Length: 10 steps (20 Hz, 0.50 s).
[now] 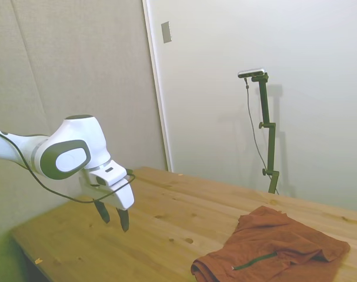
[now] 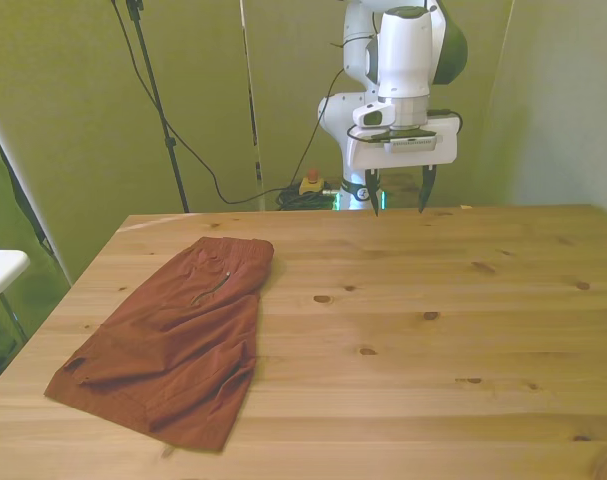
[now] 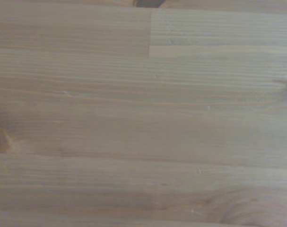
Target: Unfold the shorts
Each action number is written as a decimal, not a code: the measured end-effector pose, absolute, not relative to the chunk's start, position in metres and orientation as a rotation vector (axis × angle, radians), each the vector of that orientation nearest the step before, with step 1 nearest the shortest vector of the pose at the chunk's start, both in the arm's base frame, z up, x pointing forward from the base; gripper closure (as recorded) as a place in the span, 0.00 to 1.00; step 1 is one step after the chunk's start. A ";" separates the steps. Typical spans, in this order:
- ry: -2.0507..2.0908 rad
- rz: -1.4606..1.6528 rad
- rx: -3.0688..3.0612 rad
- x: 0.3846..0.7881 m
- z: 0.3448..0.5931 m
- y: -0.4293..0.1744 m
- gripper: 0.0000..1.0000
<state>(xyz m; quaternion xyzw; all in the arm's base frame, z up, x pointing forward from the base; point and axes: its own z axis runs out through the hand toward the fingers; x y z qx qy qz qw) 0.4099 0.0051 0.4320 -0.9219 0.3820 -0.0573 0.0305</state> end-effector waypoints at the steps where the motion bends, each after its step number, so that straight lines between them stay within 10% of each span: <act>1: 1.178 -0.177 -2.841 0.410 0.432 0.005 0.00; 10: 1.265 -0.318 -2.743 0.437 0.478 -0.041 0.00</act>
